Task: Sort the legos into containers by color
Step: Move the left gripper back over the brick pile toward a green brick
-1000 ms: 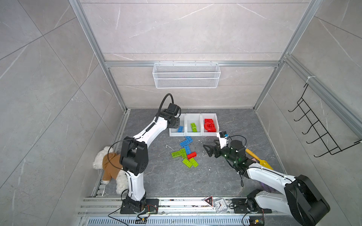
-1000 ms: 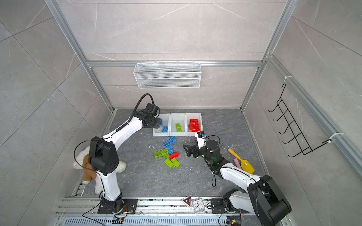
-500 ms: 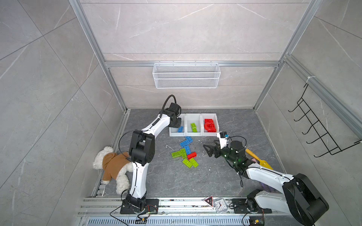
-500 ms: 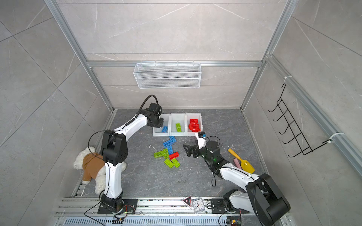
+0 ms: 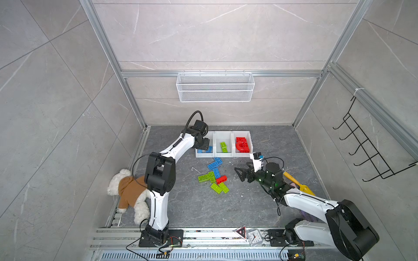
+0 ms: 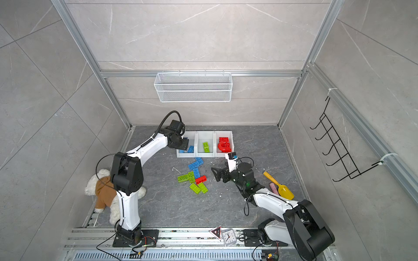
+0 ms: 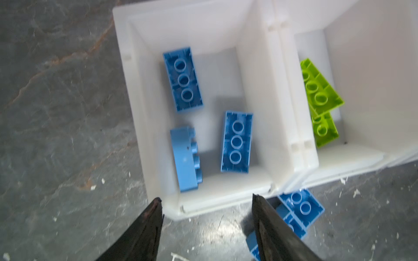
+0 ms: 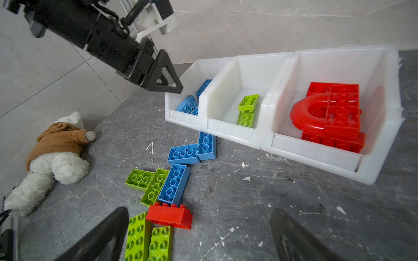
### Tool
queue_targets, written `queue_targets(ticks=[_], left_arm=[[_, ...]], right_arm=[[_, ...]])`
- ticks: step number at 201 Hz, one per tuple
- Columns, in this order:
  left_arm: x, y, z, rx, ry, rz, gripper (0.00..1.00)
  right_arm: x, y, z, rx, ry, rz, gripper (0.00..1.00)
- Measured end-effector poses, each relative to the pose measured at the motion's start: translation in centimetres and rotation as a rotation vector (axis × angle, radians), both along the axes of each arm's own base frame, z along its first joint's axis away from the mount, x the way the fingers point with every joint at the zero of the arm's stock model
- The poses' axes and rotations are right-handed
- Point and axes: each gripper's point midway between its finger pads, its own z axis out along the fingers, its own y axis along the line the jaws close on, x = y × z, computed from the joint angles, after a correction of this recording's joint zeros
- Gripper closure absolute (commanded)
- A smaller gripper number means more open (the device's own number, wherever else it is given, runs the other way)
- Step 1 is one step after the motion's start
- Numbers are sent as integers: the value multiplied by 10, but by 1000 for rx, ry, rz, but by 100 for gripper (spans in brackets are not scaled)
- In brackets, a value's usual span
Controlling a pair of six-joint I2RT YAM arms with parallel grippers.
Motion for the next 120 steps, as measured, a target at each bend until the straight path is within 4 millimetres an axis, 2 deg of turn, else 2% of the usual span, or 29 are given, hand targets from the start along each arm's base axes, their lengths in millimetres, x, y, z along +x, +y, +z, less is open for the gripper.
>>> queue_targets(ticks=[32,50,95,120], left_arm=[[-41,12,12,0,12,4,31],[-68,13,14,14,15,-17,29],[-132,-2,-5,47,69,-127,22],[-150,-2,-20,64,104,-155,21]], right_arm=[[0,0,0,-1,1,0,0],[0,0,-2,-2,5,1,0],[0,1,-2,-1,6,4,0],[0,1,-4,-4,12,6,0]])
